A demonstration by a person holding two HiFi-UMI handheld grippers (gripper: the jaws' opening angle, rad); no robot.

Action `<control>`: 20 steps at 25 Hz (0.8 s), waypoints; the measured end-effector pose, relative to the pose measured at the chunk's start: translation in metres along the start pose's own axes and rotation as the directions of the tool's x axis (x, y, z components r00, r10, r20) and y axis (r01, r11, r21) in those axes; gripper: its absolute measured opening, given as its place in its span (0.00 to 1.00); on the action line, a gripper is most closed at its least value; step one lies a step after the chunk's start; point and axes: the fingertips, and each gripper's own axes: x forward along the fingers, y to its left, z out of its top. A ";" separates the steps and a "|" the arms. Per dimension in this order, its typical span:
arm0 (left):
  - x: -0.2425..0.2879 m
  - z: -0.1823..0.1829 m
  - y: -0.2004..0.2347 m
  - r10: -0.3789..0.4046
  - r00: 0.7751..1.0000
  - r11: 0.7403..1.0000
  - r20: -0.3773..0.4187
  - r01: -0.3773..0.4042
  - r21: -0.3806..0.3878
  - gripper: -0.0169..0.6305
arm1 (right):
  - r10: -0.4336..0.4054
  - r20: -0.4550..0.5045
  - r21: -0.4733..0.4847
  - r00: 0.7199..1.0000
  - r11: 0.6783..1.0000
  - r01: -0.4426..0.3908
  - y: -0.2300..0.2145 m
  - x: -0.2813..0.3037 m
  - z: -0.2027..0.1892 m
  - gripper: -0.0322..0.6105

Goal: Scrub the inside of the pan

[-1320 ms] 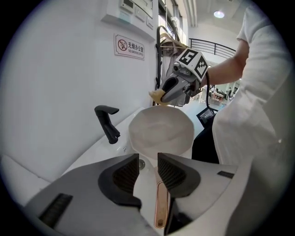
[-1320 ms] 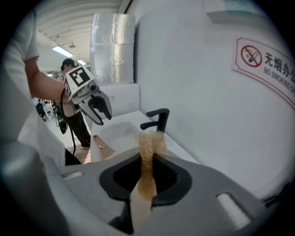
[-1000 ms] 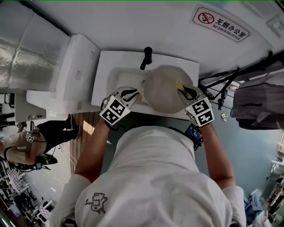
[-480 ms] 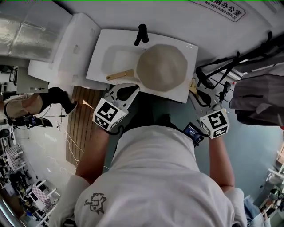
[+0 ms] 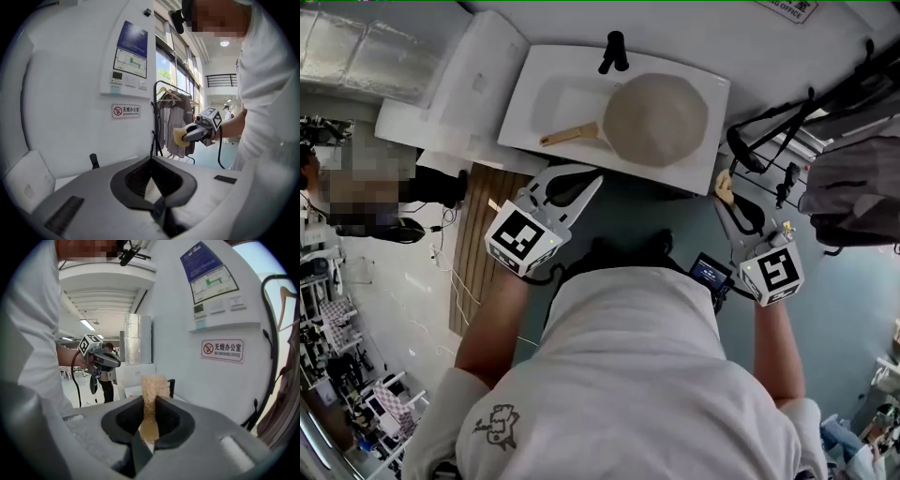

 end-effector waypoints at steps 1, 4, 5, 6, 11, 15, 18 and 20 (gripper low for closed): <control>-0.007 0.005 -0.001 -0.006 1.000 1.000 0.017 0.006 0.002 0.03 | -0.015 0.007 0.006 1.000 1.000 0.015 0.005 -0.003 0.004 0.14; -0.031 0.013 -0.005 -0.029 0.998 1.000 0.061 0.030 -0.005 0.03 | -0.055 0.033 0.025 0.998 0.998 0.054 0.024 -0.008 0.017 0.14; -0.040 0.014 -0.006 -0.037 0.997 0.999 0.070 0.037 0.001 0.03 | -0.068 0.042 0.030 0.997 0.997 0.067 0.032 -0.008 0.023 0.14; -0.050 0.014 -0.006 -0.043 0.996 0.999 0.077 0.043 0.011 0.03 | -0.082 0.049 0.033 0.995 0.996 0.080 0.040 -0.007 0.028 0.14; -0.117 0.011 0.001 -0.049 0.992 0.998 0.117 0.044 0.039 0.03 | -0.135 0.065 0.044 0.989 0.990 0.132 0.095 0.003 0.051 0.13; -0.173 0.001 0.012 -0.018 0.991 1.000 0.136 0.018 0.002 0.03 | -0.153 0.087 0.048 0.984 0.988 0.149 0.146 0.018 0.071 0.13; -0.208 -0.004 0.014 -0.008 0.987 1.000 0.160 0.006 0.009 0.03 | -0.168 0.101 0.043 0.981 0.985 0.164 0.179 0.024 0.083 0.13; -0.225 -0.009 0.012 -0.010 0.987 1.000 0.159 0.006 0.030 0.03 | -0.172 0.099 0.046 0.980 0.985 0.168 0.198 0.028 0.088 0.13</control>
